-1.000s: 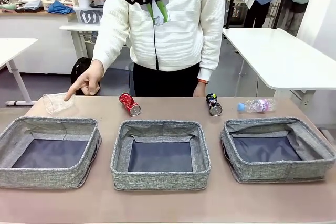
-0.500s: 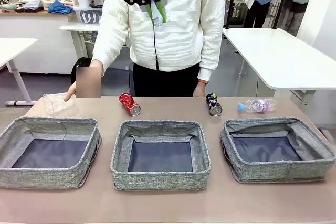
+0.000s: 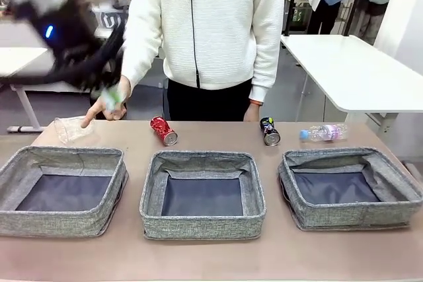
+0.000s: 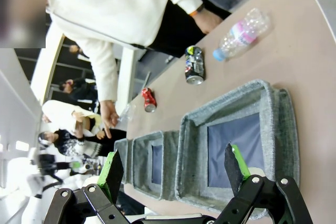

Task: Sort the waste into the appropriate baskets.
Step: Place the picked waste into the Fabric basket indicated by the person.

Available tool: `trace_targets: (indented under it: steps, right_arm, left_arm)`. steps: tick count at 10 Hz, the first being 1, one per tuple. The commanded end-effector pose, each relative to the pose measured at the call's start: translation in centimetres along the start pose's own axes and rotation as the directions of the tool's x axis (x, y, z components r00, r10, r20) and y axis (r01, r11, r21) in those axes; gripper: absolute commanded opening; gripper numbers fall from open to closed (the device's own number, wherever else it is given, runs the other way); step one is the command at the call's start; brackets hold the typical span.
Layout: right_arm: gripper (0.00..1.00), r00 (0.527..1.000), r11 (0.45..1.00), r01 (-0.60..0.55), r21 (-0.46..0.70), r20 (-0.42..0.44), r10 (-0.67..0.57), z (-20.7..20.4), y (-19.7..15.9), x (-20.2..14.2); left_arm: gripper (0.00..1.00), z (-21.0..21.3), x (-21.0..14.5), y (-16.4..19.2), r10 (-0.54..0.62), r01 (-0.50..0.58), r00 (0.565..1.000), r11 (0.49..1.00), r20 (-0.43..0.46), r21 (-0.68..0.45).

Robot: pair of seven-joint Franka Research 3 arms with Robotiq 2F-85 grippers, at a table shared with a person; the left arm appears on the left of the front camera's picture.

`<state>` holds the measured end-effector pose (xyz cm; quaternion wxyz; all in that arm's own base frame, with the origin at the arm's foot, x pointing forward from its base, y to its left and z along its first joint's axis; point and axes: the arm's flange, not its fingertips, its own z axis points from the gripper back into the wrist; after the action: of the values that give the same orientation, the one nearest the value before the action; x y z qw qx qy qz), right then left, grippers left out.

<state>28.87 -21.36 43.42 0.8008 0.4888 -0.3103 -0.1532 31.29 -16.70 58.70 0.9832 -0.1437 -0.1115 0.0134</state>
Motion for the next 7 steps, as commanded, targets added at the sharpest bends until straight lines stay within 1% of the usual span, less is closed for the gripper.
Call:
trace_targets:
  steps: [1,2,3,4,5,7]
  right_arm:
    - [1.00,1.000,0.999,-0.025,0.020,0.018,0.025,-0.2,-0.1,0.2]
    - [1.00,1.000,0.999,-0.025,0.020,0.018,0.025,-0.2,-0.1,0.2]
    - [1.00,1.000,0.999,-0.025,0.020,0.018,0.025,-0.2,-0.1,0.2]
    - [1.00,1.000,0.999,-0.025,0.020,0.018,0.025,-0.2,-0.1,0.2]
    - [1.00,1.000,0.999,-0.025,0.020,0.018,0.025,-0.2,-0.1,0.2]
    - [1.00,1.000,0.999,-0.025,0.020,0.018,0.025,-0.2,-0.1,0.2]
  left_arm:
    - [0.11,-4.7,-0.5,7.3,0.129,-0.127,0.991,0.990,0.037,-0.065]
    - [0.11,-6.1,-0.1,9.7,0.169,-0.166,0.985,0.981,0.023,-0.098]
    - [0.11,-7.2,0.4,11.6,0.230,-0.228,0.973,0.972,0.035,-0.053]
    - [0.11,-7.5,0.2,12.8,0.251,-0.250,0.968,0.966,0.008,-0.063]
    - [0.11,-7.7,0.1,13.6,0.280,-0.280,0.960,0.960,0.027,-0.017]
    - [0.11,-8.1,0.2,13.7,0.290,-0.291,0.956,0.957,0.028,0.011]
